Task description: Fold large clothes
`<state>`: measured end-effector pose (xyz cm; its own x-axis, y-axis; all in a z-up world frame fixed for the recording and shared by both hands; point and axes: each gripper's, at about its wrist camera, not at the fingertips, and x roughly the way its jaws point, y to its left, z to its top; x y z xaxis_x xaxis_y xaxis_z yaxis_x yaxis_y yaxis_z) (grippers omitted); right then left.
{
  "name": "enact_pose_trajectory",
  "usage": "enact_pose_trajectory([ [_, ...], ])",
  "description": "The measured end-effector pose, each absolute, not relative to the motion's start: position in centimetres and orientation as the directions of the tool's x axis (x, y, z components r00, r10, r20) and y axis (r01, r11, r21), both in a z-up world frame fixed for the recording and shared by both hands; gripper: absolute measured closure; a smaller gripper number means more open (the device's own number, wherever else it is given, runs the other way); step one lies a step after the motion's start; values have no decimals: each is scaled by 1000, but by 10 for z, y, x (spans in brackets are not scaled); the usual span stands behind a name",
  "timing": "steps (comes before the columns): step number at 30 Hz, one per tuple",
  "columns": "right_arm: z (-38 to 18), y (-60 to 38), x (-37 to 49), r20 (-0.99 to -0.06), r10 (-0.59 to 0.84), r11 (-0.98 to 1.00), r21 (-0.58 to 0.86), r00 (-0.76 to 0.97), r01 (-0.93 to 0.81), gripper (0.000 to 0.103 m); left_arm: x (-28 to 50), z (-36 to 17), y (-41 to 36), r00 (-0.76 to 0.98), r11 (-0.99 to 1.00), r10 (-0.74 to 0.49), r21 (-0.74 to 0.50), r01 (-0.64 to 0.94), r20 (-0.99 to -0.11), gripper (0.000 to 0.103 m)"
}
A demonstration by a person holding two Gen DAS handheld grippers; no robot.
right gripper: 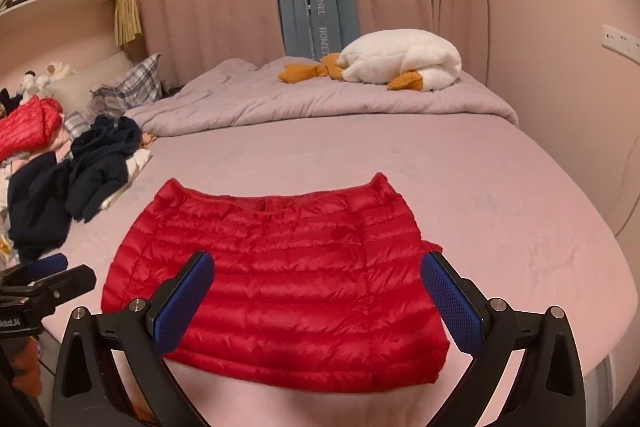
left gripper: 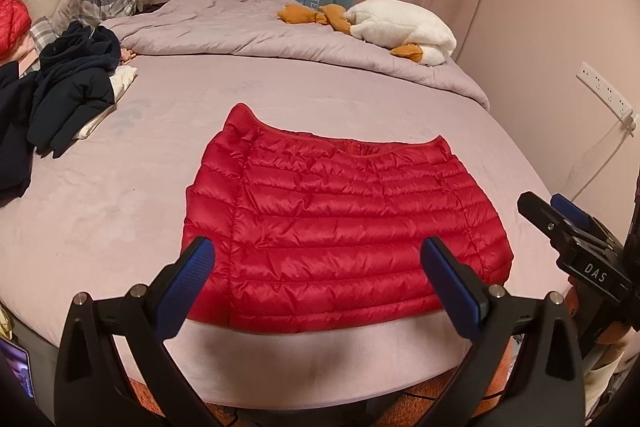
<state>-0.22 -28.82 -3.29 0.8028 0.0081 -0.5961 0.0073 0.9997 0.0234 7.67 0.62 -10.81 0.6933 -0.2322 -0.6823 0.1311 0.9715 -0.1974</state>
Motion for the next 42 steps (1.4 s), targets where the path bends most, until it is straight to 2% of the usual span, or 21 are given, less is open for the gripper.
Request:
enact_pose_trajectory([
  [42, -40, -293, -3, -609, -36, 999, 2, 792, 47, 1, 74, -101, 2, 707, 971, -236, -184, 151, -666, 0],
])
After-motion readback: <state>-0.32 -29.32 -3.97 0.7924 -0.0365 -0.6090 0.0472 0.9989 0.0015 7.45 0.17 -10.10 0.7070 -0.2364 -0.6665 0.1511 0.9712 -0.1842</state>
